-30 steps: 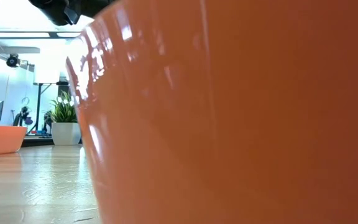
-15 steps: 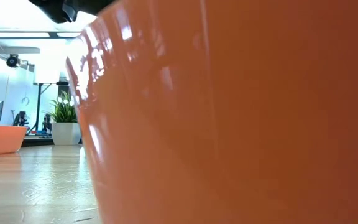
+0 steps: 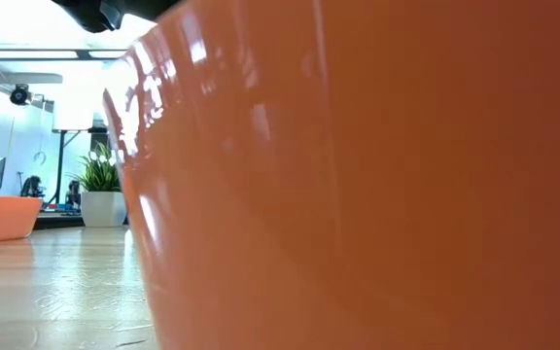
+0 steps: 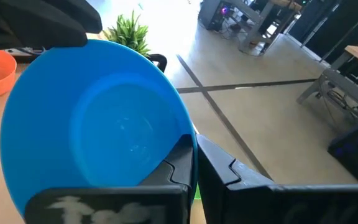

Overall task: Pick & Place Mini bowls
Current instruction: Put the middle blue bowl on the shelf

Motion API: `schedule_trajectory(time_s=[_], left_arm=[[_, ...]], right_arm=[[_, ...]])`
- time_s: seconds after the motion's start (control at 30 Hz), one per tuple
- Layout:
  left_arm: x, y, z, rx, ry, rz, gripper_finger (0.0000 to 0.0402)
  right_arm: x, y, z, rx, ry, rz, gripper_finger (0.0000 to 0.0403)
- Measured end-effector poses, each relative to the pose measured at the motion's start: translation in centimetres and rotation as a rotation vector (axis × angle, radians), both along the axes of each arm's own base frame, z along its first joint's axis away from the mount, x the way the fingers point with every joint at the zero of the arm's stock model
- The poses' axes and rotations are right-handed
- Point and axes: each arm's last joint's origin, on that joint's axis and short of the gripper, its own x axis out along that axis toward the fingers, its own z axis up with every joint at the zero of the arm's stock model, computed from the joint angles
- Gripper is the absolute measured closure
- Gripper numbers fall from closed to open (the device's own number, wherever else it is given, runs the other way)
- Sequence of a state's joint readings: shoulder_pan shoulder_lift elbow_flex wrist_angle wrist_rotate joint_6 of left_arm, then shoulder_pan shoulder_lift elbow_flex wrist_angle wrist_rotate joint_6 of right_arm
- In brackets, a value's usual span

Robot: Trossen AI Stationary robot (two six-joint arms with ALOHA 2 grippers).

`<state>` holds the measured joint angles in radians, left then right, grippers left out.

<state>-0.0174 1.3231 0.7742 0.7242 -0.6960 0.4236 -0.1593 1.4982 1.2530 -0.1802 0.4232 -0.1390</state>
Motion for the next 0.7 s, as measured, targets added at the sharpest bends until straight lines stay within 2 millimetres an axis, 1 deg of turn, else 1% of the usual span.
schedule_trajectory(time_s=[0.47, 0.7], left_arm=[[-0.06, 0.09, -0.08, -0.016, 0.0, 0.036, 0.0369], [-0.06, 0.11, -0.17, 0.014, 0.037, 0.042, 0.0369]], right_arm=[[-0.02, 0.02, 0.07, -0.002, -0.001, 0.001, 0.0395], [-0.01, 0.04, 0.08, -0.003, -0.001, 0.002, 0.0395]])
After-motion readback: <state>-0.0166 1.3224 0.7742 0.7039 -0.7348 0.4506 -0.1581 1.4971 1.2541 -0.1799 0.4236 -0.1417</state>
